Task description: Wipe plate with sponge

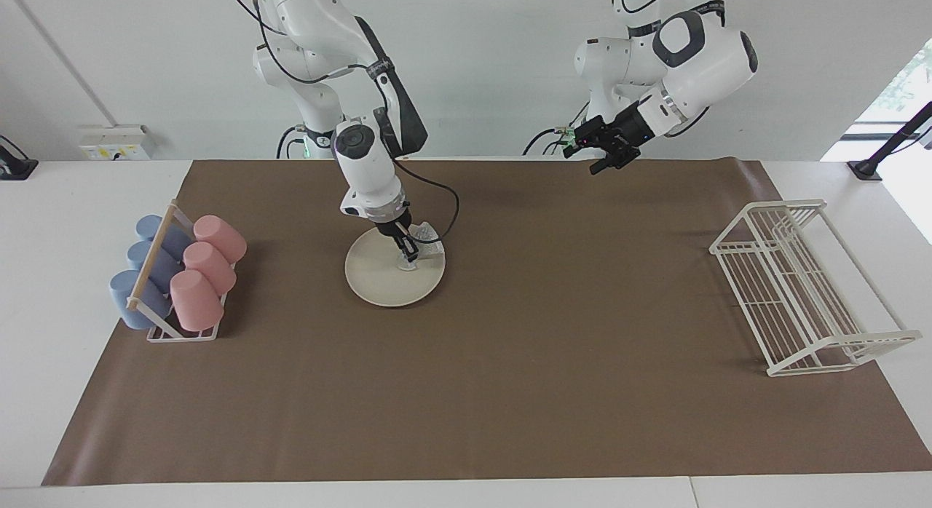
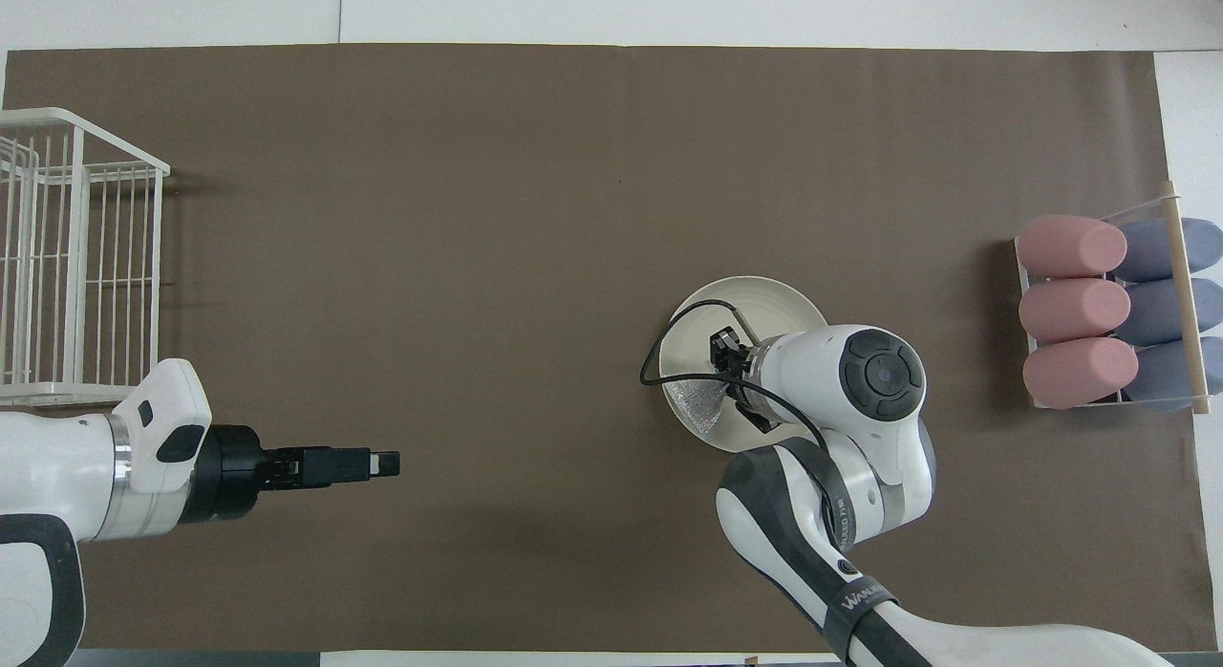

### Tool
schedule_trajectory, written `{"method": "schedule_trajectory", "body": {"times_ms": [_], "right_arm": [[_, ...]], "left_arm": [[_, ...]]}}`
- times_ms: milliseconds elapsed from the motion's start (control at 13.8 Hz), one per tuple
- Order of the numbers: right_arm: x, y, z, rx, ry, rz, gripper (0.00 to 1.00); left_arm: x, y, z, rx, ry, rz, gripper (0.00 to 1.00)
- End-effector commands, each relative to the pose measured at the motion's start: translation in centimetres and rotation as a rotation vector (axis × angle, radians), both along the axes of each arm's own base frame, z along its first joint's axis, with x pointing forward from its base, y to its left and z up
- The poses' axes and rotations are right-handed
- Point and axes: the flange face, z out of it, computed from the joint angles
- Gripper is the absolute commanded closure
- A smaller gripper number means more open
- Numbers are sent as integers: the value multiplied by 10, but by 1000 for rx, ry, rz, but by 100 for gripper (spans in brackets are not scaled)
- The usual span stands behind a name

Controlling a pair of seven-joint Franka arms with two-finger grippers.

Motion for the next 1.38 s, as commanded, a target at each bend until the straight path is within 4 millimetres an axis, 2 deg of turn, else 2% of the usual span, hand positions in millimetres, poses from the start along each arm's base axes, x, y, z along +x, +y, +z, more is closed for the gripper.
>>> {"method": "schedule_trajectory", "body": {"times_ms": [0,217,362,435,652,797,942,1304], "right_arm": [[11,-38,-10,-13,-24,72,100],[28,-87,-12,-21,-53,138,100],[29,-92,-12,-22,-55,149,100],[27,-87,-12,-21,-52,149,100],[20,-67,-12,-15,-36,106,100],[5,-28,-11,-5,-18,76,100],[-5,-4,-9,-1,-7,43,100],[-1,-12,-10,-4,-18,91,100]], "left_arm": [[14,15,2,212,-7,-85,0],[18,41,-2,361,-12,-74,0],[22,61,-1,370,-11,-26,0],[26,70,-2,371,-10,-1,0],[29,75,0,371,-8,20,0],[30,73,1,372,-12,19,0],[29,73,0,372,-12,19,0],[30,72,1,372,-20,21,0]]}}
